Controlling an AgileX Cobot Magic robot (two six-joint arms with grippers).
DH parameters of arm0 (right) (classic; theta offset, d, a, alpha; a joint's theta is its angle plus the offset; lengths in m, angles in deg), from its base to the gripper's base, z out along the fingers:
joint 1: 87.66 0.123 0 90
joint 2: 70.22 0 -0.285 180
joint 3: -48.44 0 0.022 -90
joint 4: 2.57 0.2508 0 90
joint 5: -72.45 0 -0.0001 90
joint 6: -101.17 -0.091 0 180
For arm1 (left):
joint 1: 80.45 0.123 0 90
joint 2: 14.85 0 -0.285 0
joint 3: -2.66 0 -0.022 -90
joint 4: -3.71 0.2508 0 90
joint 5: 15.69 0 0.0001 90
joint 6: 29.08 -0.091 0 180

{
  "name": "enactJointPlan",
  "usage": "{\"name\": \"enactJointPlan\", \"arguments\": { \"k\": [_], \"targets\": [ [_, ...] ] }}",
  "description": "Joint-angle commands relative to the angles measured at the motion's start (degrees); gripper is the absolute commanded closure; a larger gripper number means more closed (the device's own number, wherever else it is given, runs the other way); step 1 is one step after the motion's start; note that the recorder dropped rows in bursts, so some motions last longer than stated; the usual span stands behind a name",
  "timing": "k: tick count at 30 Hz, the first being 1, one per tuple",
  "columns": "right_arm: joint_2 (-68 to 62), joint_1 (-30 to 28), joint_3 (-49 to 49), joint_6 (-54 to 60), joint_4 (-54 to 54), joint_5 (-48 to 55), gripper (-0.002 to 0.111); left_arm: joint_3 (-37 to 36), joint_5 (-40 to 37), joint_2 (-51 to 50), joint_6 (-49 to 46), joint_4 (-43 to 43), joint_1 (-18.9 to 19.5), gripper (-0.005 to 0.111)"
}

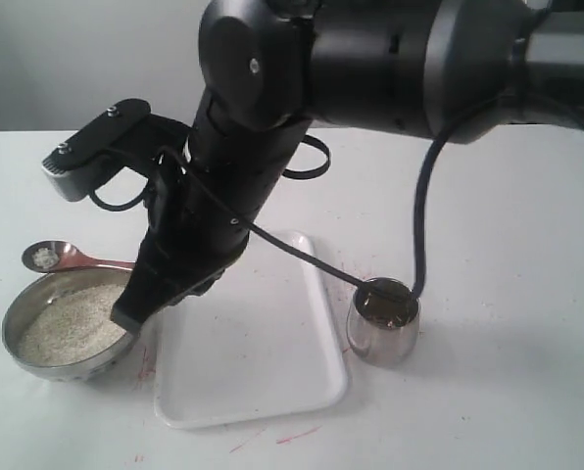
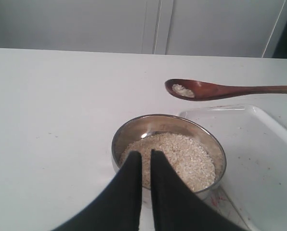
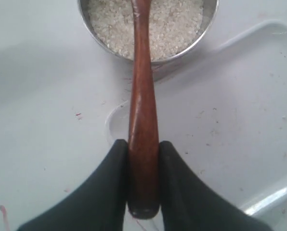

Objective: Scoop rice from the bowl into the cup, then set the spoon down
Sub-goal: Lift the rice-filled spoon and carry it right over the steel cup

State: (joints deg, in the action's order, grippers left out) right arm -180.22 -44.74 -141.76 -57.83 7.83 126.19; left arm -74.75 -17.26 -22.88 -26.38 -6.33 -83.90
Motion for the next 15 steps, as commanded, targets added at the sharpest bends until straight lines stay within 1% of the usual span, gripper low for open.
{"name": "enactJointPlan", "arguments": {
  "k": [1, 10, 15],
  "targets": [
    [4.1, -2.4, 4.6, 1.3, -0.3, -1.5, 0.108, 0.2, 0.2, 0.2, 0.1, -0.5, -0.1, 0.092],
    [15.1, -8.1, 16.2, 1.9, -1.8, -3.0, 0.108, 0.2, 0.2, 0.2, 0.1, -0.5, -0.1, 0.092],
    [19.3, -9.8, 21.4, 2.3, -2.3, -4.0, 0.108, 0.2, 0.2, 0.2, 0.1, -0.5, -0.1, 0.092]
  ]
}}
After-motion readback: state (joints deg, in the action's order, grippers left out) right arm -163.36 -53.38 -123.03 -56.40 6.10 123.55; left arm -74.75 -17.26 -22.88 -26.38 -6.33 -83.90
